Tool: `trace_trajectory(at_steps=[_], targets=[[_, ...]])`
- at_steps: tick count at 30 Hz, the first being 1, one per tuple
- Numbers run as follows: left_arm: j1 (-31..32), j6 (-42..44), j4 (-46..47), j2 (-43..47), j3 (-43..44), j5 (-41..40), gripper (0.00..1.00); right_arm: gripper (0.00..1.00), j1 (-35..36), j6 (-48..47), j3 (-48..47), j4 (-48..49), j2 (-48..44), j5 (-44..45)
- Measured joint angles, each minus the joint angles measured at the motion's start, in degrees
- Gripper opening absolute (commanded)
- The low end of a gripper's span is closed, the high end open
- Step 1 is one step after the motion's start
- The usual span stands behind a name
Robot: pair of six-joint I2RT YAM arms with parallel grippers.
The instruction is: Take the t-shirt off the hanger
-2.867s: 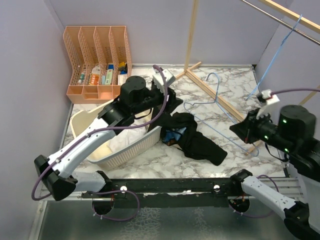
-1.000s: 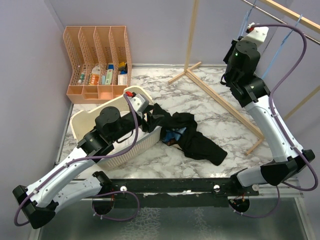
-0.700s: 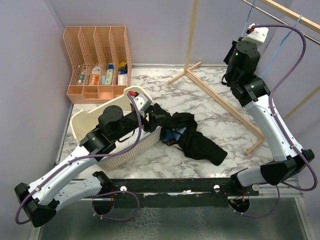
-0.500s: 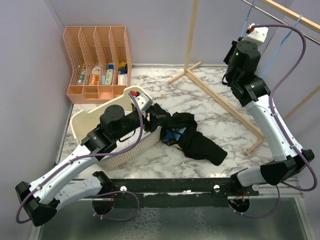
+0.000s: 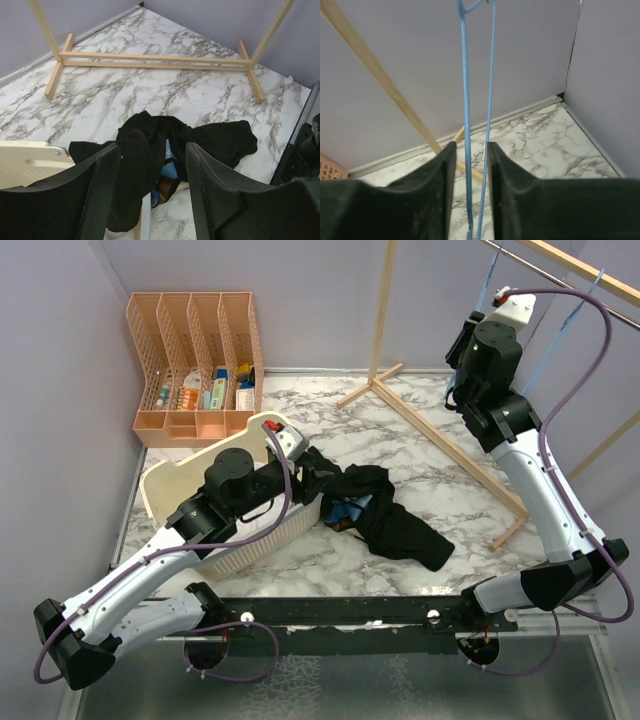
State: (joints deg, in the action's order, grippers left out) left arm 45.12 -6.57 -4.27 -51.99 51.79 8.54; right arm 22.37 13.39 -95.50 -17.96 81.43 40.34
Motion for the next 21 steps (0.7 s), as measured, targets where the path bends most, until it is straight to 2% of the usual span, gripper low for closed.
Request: trace_trajectory(at_steps=[8,13,16,21], targets=[[0.0,-0.1,0.3,-1.9,0.0,0.6,0.58,0.55,0.0,-1.2,2.8,0.9,-2.4,-2.6],[0.0,-0.1,0.3,-3.0,0.0,1.2,0.6,0.6,0.0,-1.7,3.5,1.1,-6.4,-5.4],[0.0,-0.1,0.3,-4.1,0.7,1.9,0.63,0.62,0.0,-1.7,4.7,1.7,-10.9,-9.4],[0.0,0.5,-0.5,-8.7,4.5,5.5,0.69,0.66,-0.1,-1.6,9.2,2.8,-23.2,-22.4]])
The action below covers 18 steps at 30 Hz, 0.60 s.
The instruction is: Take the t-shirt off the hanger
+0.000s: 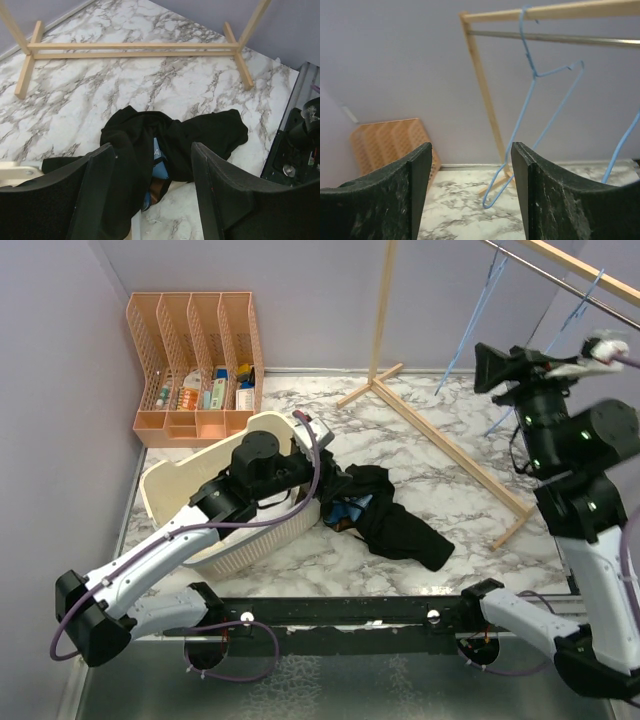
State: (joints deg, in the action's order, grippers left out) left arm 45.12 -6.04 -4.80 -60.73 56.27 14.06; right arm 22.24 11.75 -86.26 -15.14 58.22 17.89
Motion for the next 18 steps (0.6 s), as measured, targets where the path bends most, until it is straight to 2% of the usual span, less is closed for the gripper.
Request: trace_trajectory(at_steps=[8,12,18], targets=[[2.4,0.6,-0.6,-10.3,4.4,4.7,0.73,0.64,-0.1,-0.1,5.6,-0.8,-21.5,-21.2],[7.6,1.7,-2.5,-17.7,7.0,2.4,0.78,0.64,-0.1,-0.1,6.9,-3.1,-29.2,-25.8],[12.0,1.6,-3.7,-29.2,7.6,-4.3,0.88,0.64,-0.1,-0.1,10.3,-8.9,-34.0,-27.5]])
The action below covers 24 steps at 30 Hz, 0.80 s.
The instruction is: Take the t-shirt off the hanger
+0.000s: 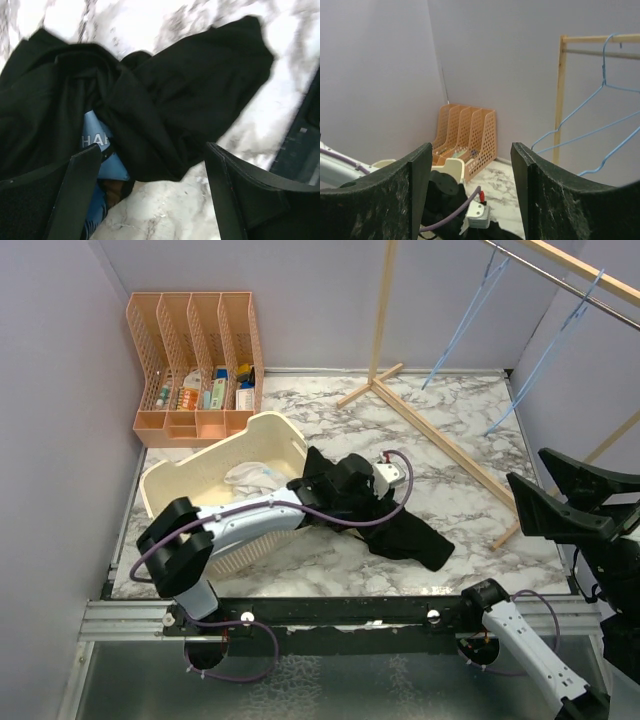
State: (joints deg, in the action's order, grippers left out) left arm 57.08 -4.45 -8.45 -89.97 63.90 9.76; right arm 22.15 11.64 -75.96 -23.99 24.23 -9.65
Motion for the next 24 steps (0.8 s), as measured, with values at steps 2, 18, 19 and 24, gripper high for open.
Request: trace_trajectory(at_steps=[2,18,19,24], targets=[[0.2,-0.7,-0.1,-3.6,0.5,-3.1,0.91,0.64,0.0,0.0,1.0,-2.1,-0.9,-0.5],[2.7,-5.3,0.7,-21.2,6.9,-18.3,0.7,0.65,0.0,-1.5,1.7,-8.8,-4.4,-2.3],[2.7,-5.6,1.0,-21.2,6.9,-18.3,0.62,0.65,0.0,-1.5,1.7,-9.1,-4.4,-2.3],[2.7,-5.7,2.8,-21.9,7.0,-17.9,0.34,0.66,0.0,-1.6,2.2,-9.8,-5.1,-2.2]])
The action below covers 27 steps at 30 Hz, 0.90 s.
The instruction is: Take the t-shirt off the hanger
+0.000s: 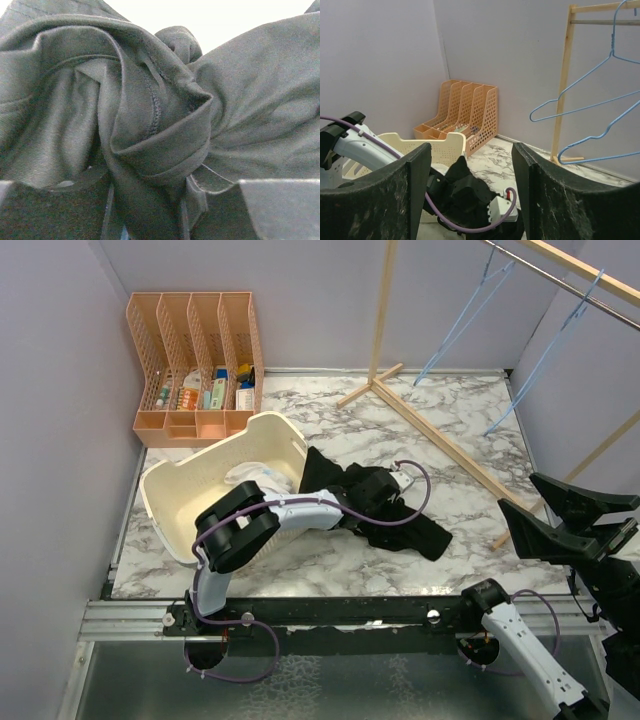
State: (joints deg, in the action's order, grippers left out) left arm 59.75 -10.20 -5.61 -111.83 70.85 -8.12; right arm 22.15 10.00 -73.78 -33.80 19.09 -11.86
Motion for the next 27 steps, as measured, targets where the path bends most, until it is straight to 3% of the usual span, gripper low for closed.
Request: trace_trajectory(at_steps=[3,6,14,27], targets=[[0.0,0.1,0.0,0.0,0.3,0.7,0.24,0.66,0.0,0.0,0.5,-0.4,-0.4,0.0],[-0.1,0.2,-0.5,0.0,0.7,1.2,0.0,0.66,0.0,0.0,1.0,-0.6,-0.5,0.0],[-0.5,2.1,-7.7,3.2,3.1,-0.5,0.0,0.67,0.0,0.0,1.4,-1.0,-0.5,-0.1],[-4.5,10.8,-14.3,28.2,16.7,-13.6,0.0,0.67,0.0,-0.8,4.8,-3.4,3.7,-7.8]])
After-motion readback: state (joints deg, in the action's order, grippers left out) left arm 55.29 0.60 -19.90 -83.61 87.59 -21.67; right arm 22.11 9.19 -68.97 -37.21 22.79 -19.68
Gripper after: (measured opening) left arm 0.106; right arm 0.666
